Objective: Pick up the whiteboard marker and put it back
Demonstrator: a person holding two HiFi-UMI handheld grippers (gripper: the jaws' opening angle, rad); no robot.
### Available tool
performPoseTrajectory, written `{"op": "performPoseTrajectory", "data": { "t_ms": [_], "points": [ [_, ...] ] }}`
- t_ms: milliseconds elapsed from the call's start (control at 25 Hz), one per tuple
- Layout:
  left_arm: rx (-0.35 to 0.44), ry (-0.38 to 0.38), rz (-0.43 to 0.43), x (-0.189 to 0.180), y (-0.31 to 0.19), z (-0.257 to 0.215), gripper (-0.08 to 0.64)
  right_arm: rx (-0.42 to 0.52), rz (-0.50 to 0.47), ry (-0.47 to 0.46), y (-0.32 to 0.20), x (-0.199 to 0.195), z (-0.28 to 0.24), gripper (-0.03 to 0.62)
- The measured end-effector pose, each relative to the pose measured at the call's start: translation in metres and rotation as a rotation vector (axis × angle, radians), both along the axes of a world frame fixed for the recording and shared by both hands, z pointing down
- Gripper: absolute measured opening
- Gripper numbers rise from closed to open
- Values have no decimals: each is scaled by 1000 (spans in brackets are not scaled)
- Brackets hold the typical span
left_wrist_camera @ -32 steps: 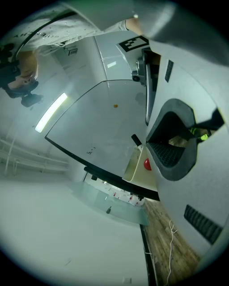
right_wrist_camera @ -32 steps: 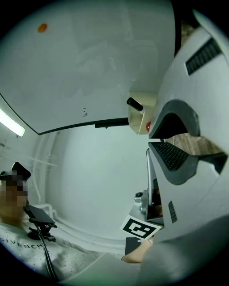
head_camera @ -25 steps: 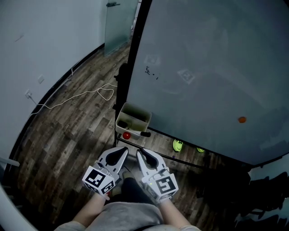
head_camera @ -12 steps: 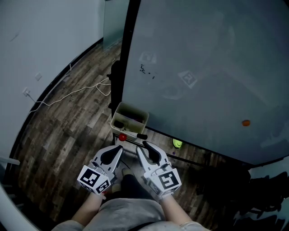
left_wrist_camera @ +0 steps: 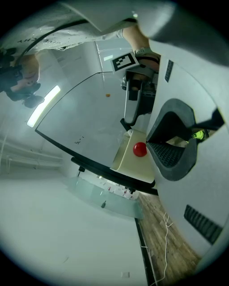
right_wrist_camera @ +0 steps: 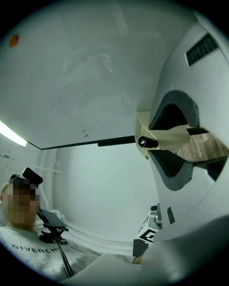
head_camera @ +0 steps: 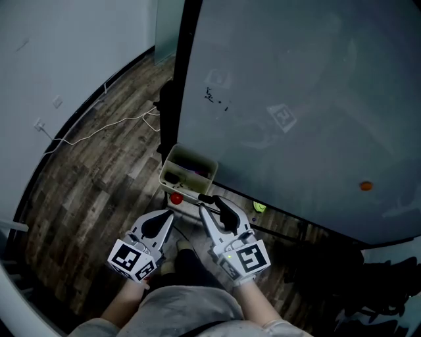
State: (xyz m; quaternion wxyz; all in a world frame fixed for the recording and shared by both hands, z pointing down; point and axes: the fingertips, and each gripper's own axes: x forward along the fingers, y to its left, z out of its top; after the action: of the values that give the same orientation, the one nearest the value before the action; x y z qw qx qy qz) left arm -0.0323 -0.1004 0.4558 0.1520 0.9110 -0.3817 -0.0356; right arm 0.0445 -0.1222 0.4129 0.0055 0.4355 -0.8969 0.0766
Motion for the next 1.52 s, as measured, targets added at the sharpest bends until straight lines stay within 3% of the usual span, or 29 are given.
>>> {"op": "performPoseTrajectory", "data": {
  "t_ms": [280,480,880,1080,1520],
  "points": [
    [-16,-6,-25,-3,-5,7,15,29,-39,-40,-8,-6,-8,130],
    [-15,-5,-43,-6,-8,9,15,16,-42,-4,-10,-6,-1,127],
    [-11,-7,-78,-14,-13,5,15,40,-58,-83,-10,-9,-13,94],
    [-17,-10,-87,-15,-11,7,15,14,-56,-40,-9,-7,-6,91],
    [2,-16,-104,-21,-10,-2,15,55,-58,-56,-8,-6,-24,81]
  ]
}}
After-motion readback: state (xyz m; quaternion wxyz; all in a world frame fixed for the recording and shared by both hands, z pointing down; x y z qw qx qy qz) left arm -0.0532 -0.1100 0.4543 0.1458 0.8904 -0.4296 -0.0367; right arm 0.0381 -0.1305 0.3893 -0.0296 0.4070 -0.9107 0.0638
